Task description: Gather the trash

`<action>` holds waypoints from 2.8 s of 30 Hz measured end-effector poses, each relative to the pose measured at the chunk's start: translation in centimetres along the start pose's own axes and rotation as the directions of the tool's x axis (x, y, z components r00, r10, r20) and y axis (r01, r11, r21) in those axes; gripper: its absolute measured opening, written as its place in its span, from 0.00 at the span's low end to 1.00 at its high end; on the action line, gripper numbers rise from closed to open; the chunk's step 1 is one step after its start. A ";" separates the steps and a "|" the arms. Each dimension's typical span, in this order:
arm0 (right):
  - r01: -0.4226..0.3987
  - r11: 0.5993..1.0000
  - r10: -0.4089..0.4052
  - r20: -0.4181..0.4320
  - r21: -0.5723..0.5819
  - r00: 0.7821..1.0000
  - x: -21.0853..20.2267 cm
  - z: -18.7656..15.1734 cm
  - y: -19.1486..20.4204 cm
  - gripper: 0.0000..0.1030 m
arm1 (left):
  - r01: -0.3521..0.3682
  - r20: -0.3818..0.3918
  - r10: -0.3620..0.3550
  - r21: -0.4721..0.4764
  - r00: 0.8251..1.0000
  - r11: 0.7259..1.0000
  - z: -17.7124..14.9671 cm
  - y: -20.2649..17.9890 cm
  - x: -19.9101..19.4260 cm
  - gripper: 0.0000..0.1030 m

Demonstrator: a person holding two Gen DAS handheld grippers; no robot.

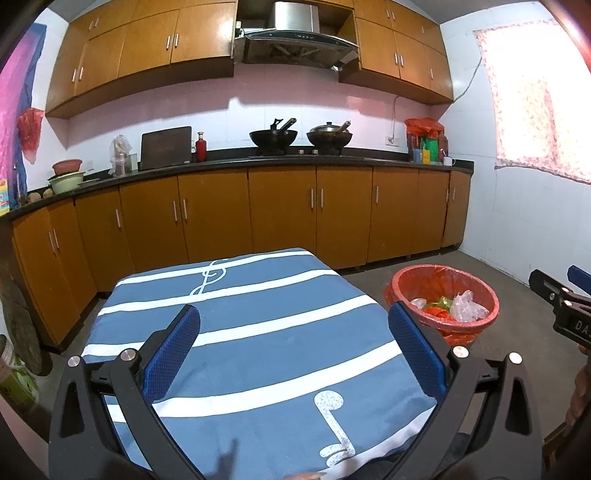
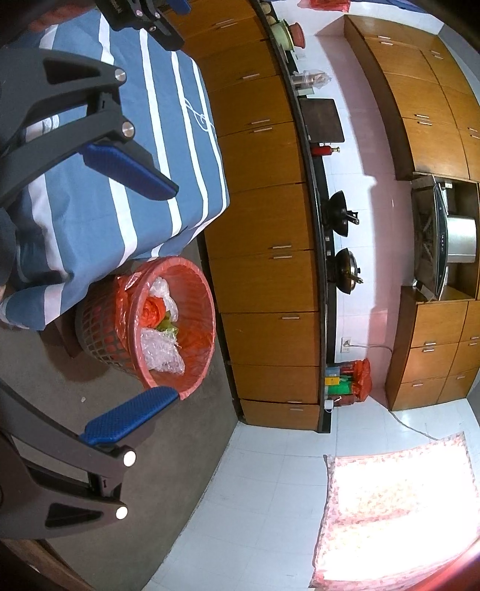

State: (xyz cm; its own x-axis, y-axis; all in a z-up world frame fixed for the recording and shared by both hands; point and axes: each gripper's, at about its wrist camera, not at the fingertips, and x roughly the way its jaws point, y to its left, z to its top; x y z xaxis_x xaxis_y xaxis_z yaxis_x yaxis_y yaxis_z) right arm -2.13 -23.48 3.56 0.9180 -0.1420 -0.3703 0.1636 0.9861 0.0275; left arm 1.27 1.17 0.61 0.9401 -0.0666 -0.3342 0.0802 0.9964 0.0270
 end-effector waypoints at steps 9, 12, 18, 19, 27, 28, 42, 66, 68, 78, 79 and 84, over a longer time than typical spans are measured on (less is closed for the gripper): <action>0.008 1.000 -0.008 0.006 -0.004 1.000 -0.1 -0.5 0.2 0.96 | -0.002 -0.008 0.002 -0.004 1.000 1.000 -0.3 -0.2 0.2 0.98; 0.009 1.000 -0.009 0.006 -0.003 1.000 -0.1 -0.6 0.2 0.96 | 0.001 -0.009 -0.001 -0.005 1.000 1.000 -0.3 -0.1 0.3 0.98; 0.012 1.000 -0.012 0.009 0.004 1.000 0.0 -1.0 0.2 0.96 | 0.003 -0.008 -0.003 -0.004 1.000 1.000 -0.4 -0.1 0.3 0.98; 0.013 1.000 -0.013 0.008 0.003 1.000 0.0 -1.0 0.2 0.96 | 0.004 -0.009 -0.004 -0.006 1.000 1.000 -0.4 -0.1 0.3 0.98; 0.014 1.000 -0.014 0.005 0.007 1.000 -0.1 -1.2 0.2 0.96 | 0.007 -0.021 -0.007 -0.011 1.000 1.000 -0.6 -0.1 0.6 0.98; 0.013 1.000 -0.013 0.004 0.006 1.000 -0.1 -1.1 0.2 0.96 | 0.007 -0.021 -0.008 -0.012 1.000 1.000 -0.6 -0.1 0.6 0.98; 0.025 1.000 -0.025 0.008 0.007 1.000 -0.1 -1.2 0.1 0.96 | 0.009 -0.023 -0.009 -0.012 1.000 1.000 -0.6 -0.2 0.6 0.98; 0.035 0.999 -0.035 0.012 0.013 0.999 -0.3 -1.1 -0.1 0.96 | 0.008 -0.023 -0.009 -0.011 1.000 1.000 -0.6 -0.3 0.6 0.98; 0.035 0.999 -0.035 0.011 0.014 0.999 -0.3 -1.1 -0.1 0.96 | 0.008 -0.024 -0.008 -0.012 1.000 1.000 -0.6 -0.3 0.5 0.98; 0.037 0.999 -0.037 0.010 0.014 0.999 -0.4 -1.1 -0.2 0.96 | 0.010 -0.026 -0.011 -0.014 1.000 1.000 -0.9 -0.4 0.6 0.98; 0.037 0.999 -0.037 0.010 0.014 0.999 -0.4 -1.0 -0.1 0.96 | 0.010 -0.026 -0.010 -0.014 1.000 1.000 -0.9 -0.4 0.6 0.98; 0.037 0.999 -0.038 0.010 0.014 0.999 -0.4 -1.0 -0.1 0.96 | 0.010 -0.027 -0.011 -0.015 1.000 1.000 -0.9 -0.4 0.6 0.98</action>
State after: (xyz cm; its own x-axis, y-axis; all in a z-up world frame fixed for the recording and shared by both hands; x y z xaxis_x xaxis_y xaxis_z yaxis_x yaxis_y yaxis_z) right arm -2.86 -23.40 2.75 0.9149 -0.1798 -0.3615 0.2028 0.9789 0.0263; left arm 1.53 0.78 -0.47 0.9298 -0.0759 -0.3601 0.0849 0.9963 0.0093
